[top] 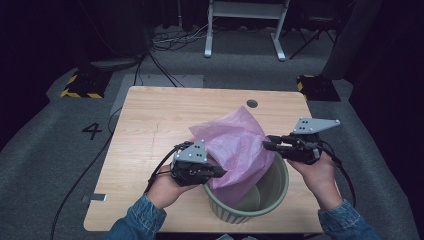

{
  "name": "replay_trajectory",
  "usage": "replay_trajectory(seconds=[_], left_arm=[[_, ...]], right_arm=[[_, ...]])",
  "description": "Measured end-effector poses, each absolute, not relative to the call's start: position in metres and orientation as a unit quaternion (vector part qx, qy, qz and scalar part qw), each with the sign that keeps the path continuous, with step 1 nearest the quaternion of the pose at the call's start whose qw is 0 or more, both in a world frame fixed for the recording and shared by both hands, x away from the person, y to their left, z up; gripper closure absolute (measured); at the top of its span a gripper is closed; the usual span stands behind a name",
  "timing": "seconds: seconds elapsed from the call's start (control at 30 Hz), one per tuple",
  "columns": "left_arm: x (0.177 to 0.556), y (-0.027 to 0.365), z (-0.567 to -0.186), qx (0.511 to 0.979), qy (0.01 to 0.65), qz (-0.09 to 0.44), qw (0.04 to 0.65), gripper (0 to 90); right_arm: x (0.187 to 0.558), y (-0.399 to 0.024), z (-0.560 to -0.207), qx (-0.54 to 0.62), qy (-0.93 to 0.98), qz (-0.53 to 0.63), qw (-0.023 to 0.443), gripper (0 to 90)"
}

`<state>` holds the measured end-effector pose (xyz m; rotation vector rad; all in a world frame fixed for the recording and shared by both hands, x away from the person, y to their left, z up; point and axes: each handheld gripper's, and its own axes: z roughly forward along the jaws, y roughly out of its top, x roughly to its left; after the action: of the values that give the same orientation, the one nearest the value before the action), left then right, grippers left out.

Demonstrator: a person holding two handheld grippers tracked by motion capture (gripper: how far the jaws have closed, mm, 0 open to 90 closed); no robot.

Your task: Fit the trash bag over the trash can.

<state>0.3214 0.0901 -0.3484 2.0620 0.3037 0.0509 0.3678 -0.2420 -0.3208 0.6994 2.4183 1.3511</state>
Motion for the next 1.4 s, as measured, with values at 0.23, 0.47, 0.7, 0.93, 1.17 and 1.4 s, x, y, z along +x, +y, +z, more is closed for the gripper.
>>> replay_trajectory(seconds=[0.23, 0.47, 0.7, 0.93, 1.17, 1.4], left_arm=[[0.311, 0.092, -0.345, 0.857, 0.113, 0.026, 0.502, 88.2], [0.304, 0.093, -0.345, 0.862, 0.111, 0.017, 0.494, 80.5], [0.315, 0.094, -0.331, 0.843, 0.137, 0.010, 0.520, 39.8], [0.330, 0.079, -0.323, 0.850, 0.152, 0.029, 0.503, 35.8], [0.332, 0.073, -0.330, 0.870, 0.153, 0.022, 0.469, 86.9], [0.321, 0.070, -0.329, 0.885, 0.129, 0.027, 0.446, 89.5]], right_arm=[[0.336, -0.250, -0.308, 0.202, 0.836, 0.492, 0.136, 87.1], [0.303, -0.249, -0.316, 0.171, 0.856, 0.477, 0.101, 86.6], [0.288, -0.239, -0.326, 0.149, 0.872, 0.458, 0.087, 86.7], [0.286, -0.232, -0.331, 0.143, 0.880, 0.444, 0.087, 85.3], [0.287, -0.240, -0.333, 0.165, 0.866, 0.463, 0.092, 66.2], [0.298, -0.274, -0.316, 0.242, 0.812, 0.521, 0.107, 42.1]])
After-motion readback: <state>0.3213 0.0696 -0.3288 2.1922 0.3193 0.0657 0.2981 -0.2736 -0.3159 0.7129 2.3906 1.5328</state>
